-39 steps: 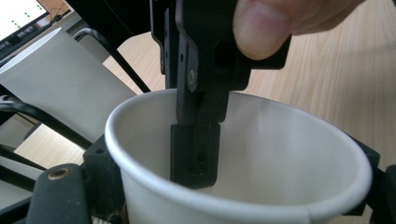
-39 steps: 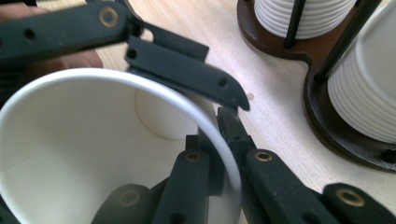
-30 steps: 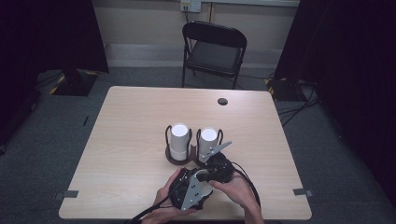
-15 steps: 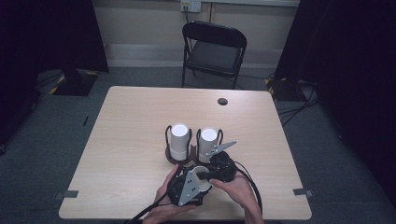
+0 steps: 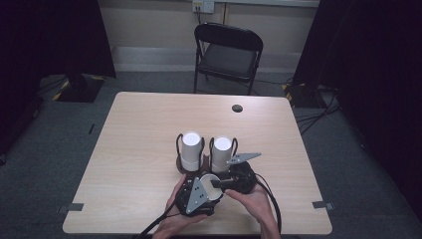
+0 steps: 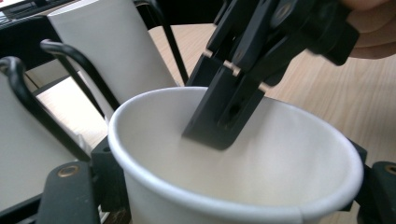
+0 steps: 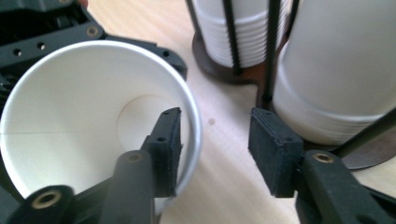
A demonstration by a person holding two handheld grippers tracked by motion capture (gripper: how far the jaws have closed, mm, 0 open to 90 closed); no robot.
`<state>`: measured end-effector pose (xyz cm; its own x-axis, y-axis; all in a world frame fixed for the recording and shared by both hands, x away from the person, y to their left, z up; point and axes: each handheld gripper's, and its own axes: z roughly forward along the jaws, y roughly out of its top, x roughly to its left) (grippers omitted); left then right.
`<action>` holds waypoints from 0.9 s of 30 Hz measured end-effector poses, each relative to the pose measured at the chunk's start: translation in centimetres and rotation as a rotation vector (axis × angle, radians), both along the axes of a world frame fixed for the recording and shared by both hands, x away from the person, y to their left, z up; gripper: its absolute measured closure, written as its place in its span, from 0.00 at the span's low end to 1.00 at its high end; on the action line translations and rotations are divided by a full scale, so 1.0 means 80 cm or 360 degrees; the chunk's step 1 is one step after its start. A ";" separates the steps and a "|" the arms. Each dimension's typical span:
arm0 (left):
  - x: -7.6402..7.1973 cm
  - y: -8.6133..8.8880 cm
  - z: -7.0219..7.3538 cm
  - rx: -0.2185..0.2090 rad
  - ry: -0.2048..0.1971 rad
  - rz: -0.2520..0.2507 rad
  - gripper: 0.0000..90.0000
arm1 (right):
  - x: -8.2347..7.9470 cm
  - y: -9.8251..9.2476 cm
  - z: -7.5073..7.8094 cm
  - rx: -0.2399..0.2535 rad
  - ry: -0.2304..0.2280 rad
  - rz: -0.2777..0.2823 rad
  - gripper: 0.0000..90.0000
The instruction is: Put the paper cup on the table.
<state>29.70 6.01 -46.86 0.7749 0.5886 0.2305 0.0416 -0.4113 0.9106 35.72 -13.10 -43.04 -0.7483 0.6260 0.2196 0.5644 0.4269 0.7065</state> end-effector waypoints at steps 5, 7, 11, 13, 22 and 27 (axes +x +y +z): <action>0.003 0.008 0.000 -0.0063 0.0039 0.0036 0.26 | -0.008 -0.009 0.003 0.0103 -0.0123 -0.0059 0.51; 0.004 0.008 0.000 -0.0063 0.0042 0.0040 0.26 | -0.009 -0.011 0.003 0.0125 -0.0151 -0.0067 0.49; 0.008 0.013 -0.001 -0.0084 0.0068 0.0063 0.26 | -0.011 -0.019 0.003 0.0185 -0.0219 -0.0116 0.45; 0.009 0.015 -0.001 -0.0096 0.0078 0.0085 0.26 | -0.012 -0.023 0.003 0.0227 -0.0263 -0.0142 0.43; 0.011 0.033 0.001 -0.0204 0.0114 0.0109 0.26 | -0.021 -0.040 0.005 0.0333 -0.0400 -0.0253 0.40; 0.012 0.041 0.005 -0.0251 0.0136 0.0143 0.26 | -0.026 -0.052 0.002 0.0367 -0.0503 -0.0349 0.37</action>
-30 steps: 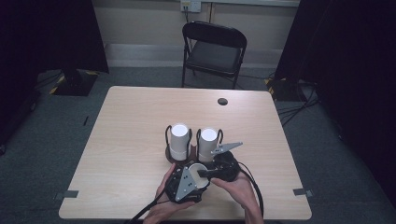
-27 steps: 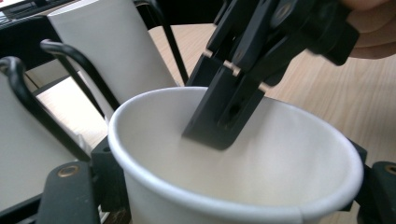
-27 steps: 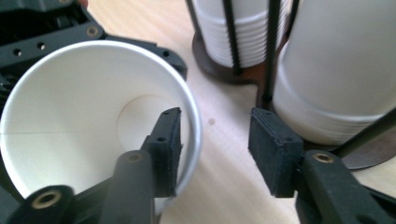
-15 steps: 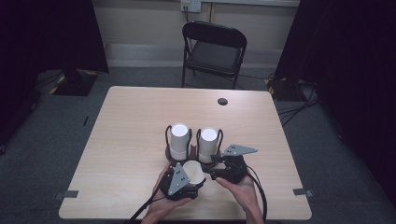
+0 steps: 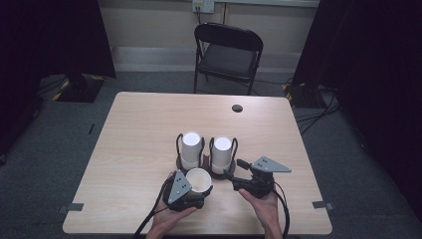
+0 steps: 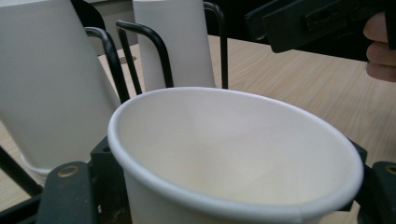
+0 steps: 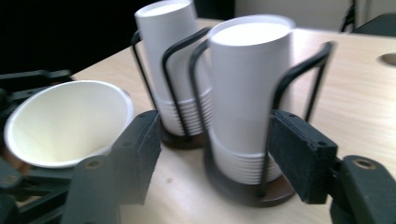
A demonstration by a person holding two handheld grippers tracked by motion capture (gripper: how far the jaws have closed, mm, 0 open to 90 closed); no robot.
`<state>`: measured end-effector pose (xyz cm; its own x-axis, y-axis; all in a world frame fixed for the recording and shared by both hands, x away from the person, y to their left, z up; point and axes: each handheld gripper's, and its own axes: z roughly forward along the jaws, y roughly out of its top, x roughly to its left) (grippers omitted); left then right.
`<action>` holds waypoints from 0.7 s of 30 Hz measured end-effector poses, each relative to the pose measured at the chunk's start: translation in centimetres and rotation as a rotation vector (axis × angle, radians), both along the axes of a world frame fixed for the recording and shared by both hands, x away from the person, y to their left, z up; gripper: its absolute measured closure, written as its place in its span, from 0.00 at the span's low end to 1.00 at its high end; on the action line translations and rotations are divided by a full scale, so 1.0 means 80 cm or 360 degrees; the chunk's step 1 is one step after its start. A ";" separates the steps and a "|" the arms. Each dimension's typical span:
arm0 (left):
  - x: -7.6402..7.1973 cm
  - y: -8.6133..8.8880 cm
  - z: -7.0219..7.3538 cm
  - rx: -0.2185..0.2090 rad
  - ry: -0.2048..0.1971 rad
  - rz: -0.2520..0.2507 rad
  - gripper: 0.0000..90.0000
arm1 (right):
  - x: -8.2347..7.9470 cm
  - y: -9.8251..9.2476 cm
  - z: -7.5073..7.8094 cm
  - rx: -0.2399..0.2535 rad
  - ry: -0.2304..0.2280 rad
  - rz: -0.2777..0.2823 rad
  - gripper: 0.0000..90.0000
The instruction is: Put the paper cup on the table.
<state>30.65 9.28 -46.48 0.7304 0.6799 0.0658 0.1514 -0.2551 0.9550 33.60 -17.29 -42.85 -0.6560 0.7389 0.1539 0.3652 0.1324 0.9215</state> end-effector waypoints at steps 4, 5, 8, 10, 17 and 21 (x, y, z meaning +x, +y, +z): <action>-0.001 0.008 0.001 -0.0017 -0.0004 0.0016 0.26 | -0.005 -0.013 -0.004 0.0072 -0.0038 -0.0076 0.37; -0.001 0.010 0.002 -0.0018 -0.0006 0.0018 0.26 | -0.006 -0.015 -0.005 0.0073 -0.0050 -0.0101 0.36; -0.002 0.019 0.003 -0.0039 0.0008 0.0056 0.26 | -0.010 -0.023 -0.012 0.0055 -0.0089 -0.0173 0.33; -0.002 0.021 0.003 -0.0051 0.0007 0.0063 0.26 | -0.012 -0.025 -0.014 0.0054 -0.0103 -0.0198 0.32; -0.003 0.041 0.009 -0.0089 -0.0005 0.0096 0.26 | -0.021 -0.034 -0.030 0.0014 -0.0211 -0.0345 0.29; -0.001 0.056 0.007 -0.0089 -0.0006 0.0156 0.26 | -0.025 -0.041 -0.036 0.0002 -0.0208 -0.0401 0.23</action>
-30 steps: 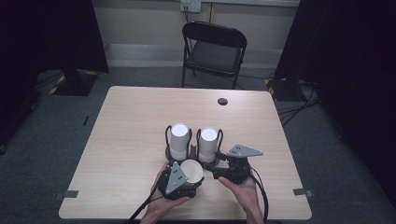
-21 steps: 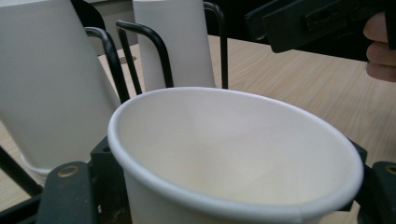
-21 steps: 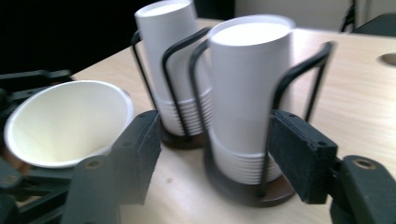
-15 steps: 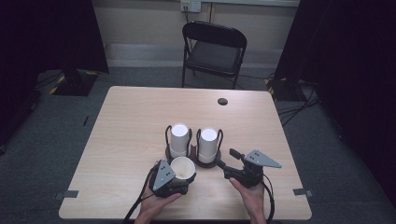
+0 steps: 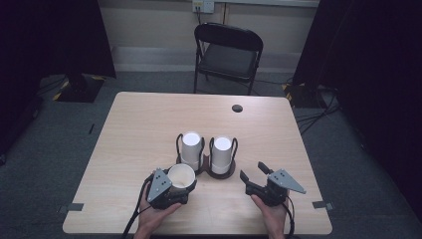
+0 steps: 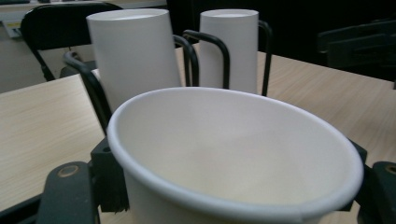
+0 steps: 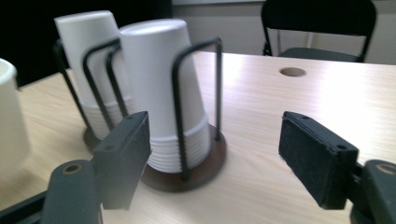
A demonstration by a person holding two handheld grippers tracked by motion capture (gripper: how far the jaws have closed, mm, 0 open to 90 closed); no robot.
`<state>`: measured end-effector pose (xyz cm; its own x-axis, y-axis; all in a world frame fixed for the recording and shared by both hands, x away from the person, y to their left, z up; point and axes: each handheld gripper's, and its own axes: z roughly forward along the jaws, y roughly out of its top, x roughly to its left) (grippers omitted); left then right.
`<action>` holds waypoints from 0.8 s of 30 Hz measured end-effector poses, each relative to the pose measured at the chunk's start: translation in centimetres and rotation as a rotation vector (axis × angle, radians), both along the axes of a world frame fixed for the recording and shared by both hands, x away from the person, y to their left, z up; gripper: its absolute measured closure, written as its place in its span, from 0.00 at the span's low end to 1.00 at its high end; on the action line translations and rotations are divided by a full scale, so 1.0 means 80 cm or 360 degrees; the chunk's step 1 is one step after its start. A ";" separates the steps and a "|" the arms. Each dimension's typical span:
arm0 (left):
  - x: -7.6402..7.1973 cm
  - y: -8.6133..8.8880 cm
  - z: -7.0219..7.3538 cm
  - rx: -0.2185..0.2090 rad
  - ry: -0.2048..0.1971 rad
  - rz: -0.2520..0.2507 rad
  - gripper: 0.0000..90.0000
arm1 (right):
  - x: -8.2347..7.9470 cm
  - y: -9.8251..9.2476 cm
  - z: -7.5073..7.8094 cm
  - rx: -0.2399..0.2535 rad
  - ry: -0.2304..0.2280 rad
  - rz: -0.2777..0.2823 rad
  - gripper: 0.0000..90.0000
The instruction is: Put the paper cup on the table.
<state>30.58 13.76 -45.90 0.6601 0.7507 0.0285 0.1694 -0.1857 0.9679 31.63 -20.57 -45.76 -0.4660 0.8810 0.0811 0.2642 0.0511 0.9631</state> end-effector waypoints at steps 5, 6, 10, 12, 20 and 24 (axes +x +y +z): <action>0.006 0.013 0.000 -0.0046 0.0009 0.0061 0.26 | -0.003 -0.009 -0.006 0.0064 -0.0004 -0.0032 0.21; 0.006 0.013 0.000 -0.0046 0.0009 0.0061 0.26 | -0.003 -0.009 -0.006 0.0064 -0.0004 -0.0032 0.21; 0.011 0.025 0.005 -0.0060 0.0002 0.0111 0.26 | -0.005 -0.013 -0.010 0.0067 0.0008 -0.0068 0.20; 0.015 0.034 0.010 -0.0067 -0.0016 0.0142 0.26 | -0.005 -0.014 -0.013 0.0049 0.0017 -0.0112 0.18; 0.029 0.049 0.019 -0.0119 -0.0013 0.0213 0.26 | -0.002 -0.016 -0.021 -0.0002 0.0010 -0.0249 0.16; 0.046 0.054 0.020 -0.0142 0.0017 0.0234 0.26 | -0.001 -0.015 -0.029 -0.0021 -0.0033 -0.0295 0.16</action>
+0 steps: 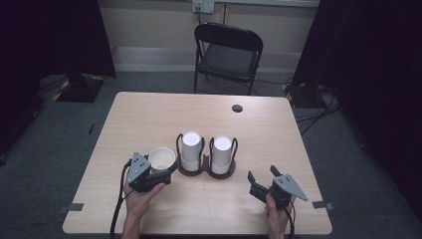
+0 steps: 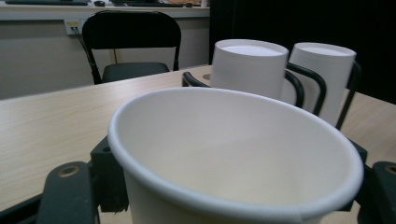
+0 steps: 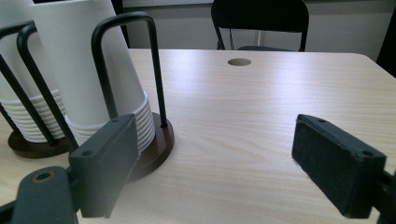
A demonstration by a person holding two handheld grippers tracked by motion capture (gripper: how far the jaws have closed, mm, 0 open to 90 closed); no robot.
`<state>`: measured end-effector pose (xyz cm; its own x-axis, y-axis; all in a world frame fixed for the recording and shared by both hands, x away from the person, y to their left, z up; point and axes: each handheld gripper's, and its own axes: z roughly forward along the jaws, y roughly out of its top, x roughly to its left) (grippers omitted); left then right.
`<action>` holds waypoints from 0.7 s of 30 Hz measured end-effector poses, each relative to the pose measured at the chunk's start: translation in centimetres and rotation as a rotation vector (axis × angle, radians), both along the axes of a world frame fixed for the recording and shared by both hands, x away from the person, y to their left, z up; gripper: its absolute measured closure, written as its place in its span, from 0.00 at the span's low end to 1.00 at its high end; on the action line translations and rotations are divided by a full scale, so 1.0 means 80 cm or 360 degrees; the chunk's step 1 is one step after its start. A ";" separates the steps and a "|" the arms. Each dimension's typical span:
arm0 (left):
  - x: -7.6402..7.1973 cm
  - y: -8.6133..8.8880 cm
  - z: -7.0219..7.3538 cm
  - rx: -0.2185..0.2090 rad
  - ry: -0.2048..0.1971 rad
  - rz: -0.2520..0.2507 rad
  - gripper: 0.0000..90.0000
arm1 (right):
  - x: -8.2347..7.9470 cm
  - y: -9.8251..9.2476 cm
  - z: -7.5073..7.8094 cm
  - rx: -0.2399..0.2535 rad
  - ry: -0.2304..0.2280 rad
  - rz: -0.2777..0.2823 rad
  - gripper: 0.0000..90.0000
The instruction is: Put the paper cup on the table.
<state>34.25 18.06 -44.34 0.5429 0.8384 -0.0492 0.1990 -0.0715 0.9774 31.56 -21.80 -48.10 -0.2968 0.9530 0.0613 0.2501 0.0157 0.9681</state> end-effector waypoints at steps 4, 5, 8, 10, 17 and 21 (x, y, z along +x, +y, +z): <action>0.009 0.006 0.006 -0.0012 -0.0014 0.0036 0.26 | 0.001 -0.001 -0.008 -0.0011 -0.0010 -0.0013 0.16; 0.011 0.007 0.007 -0.0013 -0.0020 0.0039 0.26 | 0.001 -0.001 -0.009 -0.0013 -0.0013 -0.0018 0.16; 0.014 0.010 0.009 0.0004 -0.0029 0.0058 0.26 | 0.000 -0.002 -0.012 -0.0021 -0.0013 -0.0013 0.16; 0.018 0.014 0.012 -0.0001 -0.0038 0.0087 0.26 | 0.000 0.000 -0.014 -0.0036 -0.0025 -0.0009 0.16; 0.036 0.027 0.014 -0.0028 -0.0036 0.0156 0.26 | 0.002 0.002 -0.017 -0.0060 -0.0034 -0.0001 0.16; 0.044 0.032 0.020 -0.0030 -0.0058 0.0136 0.26 | 0.000 0.001 -0.017 -0.0035 -0.0055 0.0008 0.16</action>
